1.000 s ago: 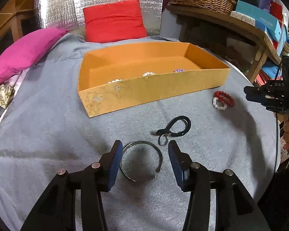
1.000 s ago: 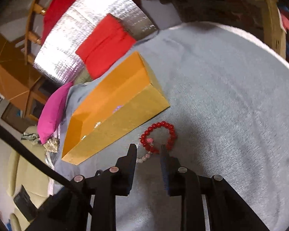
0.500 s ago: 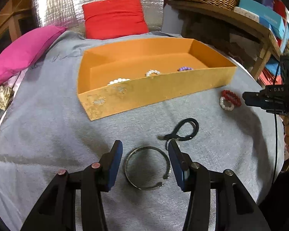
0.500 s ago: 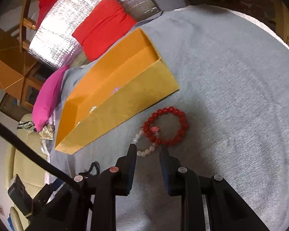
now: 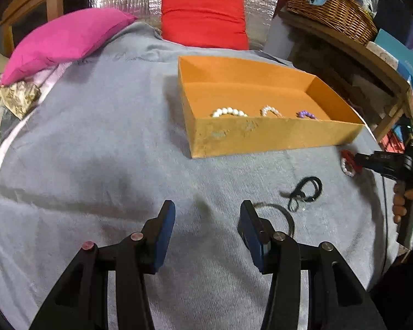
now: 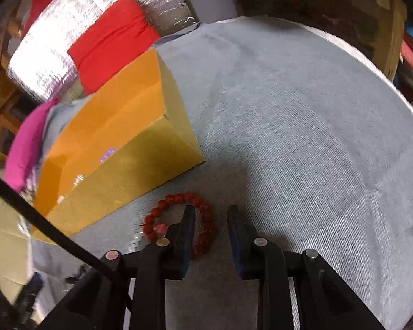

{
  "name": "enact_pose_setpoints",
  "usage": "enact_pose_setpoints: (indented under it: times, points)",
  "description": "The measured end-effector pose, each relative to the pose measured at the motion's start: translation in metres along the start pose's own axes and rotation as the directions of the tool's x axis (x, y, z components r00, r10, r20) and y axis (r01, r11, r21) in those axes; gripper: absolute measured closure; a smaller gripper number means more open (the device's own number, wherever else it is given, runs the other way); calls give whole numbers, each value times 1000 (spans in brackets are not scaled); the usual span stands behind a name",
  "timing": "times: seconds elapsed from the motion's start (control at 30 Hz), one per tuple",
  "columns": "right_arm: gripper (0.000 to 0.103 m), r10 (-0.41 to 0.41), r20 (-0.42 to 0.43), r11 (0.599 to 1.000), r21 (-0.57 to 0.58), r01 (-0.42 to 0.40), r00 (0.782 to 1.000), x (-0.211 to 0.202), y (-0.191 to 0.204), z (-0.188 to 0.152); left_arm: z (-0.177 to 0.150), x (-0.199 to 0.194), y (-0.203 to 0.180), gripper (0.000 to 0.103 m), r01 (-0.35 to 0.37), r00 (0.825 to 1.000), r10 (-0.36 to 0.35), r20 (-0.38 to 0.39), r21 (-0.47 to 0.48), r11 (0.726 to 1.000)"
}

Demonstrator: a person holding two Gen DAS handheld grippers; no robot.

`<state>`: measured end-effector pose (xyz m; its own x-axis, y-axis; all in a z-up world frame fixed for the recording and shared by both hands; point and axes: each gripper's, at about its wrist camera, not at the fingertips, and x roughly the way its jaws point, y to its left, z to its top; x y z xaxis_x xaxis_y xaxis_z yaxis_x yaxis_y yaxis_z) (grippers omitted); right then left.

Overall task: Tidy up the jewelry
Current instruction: 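Move the left tool toward the silver bangle while the right tool approaches the red bead bracelet, then grasp the silver bangle with the left tool while the right tool grasps the red bead bracelet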

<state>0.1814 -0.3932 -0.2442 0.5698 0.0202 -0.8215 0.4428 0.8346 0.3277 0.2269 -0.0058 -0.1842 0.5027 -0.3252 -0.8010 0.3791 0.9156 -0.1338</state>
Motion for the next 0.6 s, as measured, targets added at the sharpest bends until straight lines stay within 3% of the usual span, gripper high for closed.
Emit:
enact_pose_setpoints:
  times: [0.07, 0.13, 0.17, 0.37, 0.43, 0.53, 0.6]
  points:
    - [77, -31, 14, 999, -37, 32, 999, 2, 7, -1, -4, 1, -4, 53, 22, 1000, -22, -14, 17, 1000]
    - [90, -89, 34, 992, -86, 92, 995, 3, 15, -3, -7, 4, -14, 53, 36, 999, -34, -31, 50, 998]
    - [92, -106, 42, 989, -102, 110, 993, 3, 18, -5, -9, 6, -19, 53, 43, 998, -40, -42, 71, 997]
    - [93, -116, 73, 987, -107, 124, 991, -4, 22, -9, -14, 11, -38, 53, 41, 997, -33, -64, 131, 991]
    - [93, -108, 72, 988, -103, 115, 992, -6, 20, -12, -16, 12, -45, 50, 70, 995, -59, -84, 135, 988]
    - [92, -105, 56, 990, -93, 110, 993, -3, 18, -12, -18, 14, -56, 35, 70, 994, -55, -91, 171, 983]
    - [93, -97, 54, 991, -85, 102, 994, -3, 16, -11, -19, 17, -64, 34, 61, 994, -43, -97, 196, 979]
